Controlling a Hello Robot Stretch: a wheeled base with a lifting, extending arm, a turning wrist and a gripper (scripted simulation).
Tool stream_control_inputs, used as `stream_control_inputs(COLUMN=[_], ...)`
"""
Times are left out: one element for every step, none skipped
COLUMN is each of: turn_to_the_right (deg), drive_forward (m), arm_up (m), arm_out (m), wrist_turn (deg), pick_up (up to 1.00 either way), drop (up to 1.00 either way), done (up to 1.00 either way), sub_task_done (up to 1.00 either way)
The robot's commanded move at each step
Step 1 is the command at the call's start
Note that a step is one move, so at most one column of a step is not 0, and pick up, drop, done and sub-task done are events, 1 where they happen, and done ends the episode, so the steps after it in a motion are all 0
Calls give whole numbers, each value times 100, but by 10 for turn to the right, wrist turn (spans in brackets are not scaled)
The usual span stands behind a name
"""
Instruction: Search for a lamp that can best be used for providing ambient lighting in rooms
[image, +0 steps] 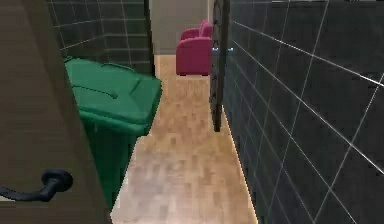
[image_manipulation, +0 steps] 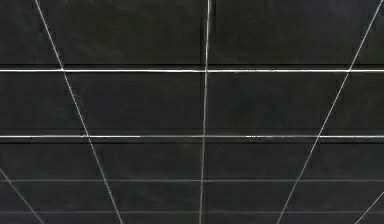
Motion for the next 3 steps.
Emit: stream_control_inputs(turn_to_the_right=[0,0,0], drive_forward=[60,100,35], arm_up=[0,0,0], arm_out=[0,0,0], wrist_turn=[0,0,0], pick_up=[0,0,0], drop=[0,0,0], done=[0,0,0], sub_task_done=[0,0,0])
